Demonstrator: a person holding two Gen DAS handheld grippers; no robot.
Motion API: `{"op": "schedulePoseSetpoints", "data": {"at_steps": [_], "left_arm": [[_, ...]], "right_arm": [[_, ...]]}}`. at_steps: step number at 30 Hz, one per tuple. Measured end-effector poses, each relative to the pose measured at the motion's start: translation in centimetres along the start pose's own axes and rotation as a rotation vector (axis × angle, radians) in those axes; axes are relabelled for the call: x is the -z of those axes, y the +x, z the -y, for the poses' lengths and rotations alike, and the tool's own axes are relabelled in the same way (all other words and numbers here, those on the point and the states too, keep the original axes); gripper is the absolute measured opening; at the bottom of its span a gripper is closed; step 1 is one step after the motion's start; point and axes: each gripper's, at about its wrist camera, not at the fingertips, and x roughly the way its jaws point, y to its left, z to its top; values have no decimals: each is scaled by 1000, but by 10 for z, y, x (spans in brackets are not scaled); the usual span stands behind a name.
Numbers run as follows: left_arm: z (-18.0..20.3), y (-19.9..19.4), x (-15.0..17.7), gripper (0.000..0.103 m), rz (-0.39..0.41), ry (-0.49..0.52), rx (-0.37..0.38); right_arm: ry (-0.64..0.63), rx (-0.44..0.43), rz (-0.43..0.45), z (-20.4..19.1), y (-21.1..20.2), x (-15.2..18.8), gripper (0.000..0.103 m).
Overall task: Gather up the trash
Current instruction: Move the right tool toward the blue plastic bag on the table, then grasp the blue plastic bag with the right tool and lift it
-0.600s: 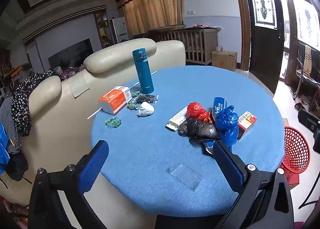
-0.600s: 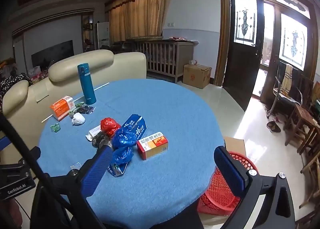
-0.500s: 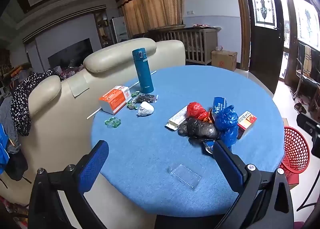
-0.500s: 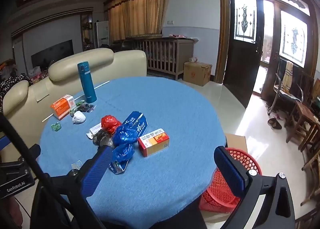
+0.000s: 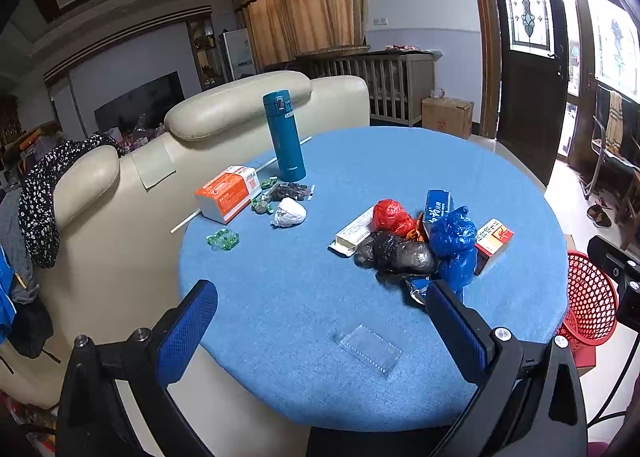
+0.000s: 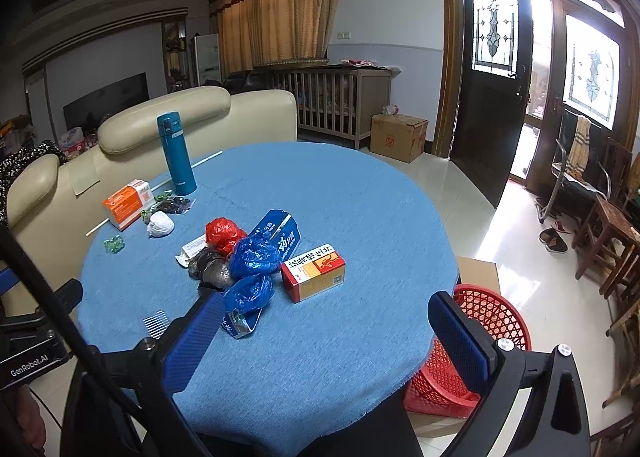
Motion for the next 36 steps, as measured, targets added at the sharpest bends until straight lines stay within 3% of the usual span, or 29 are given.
{"op": "schedulePoseSetpoints", "data": {"at_steps": [17,23,26,29,31,36], "left_arm": [[-7,17,6,103,-62,-26,40],[-23,56,19,103,-182,-66,55],[-28,74,28,103,-246,-88,88],[-27,87,36,103,-285,-96,139],[-26,92,40,98,-305,-98,171],[-24,107,49,71,-360,-114,271]], "right_arm": [[9,-11,-28,2,13,6,103],[41,-105,-105,9,44,7,103],[79,-225,-153,8,68,8,103],[108,-313,-202,4,98,5,92],[147,-391,-235,-3,118,1,88],[191,-437,-346,-18,170,-1,76]]}}
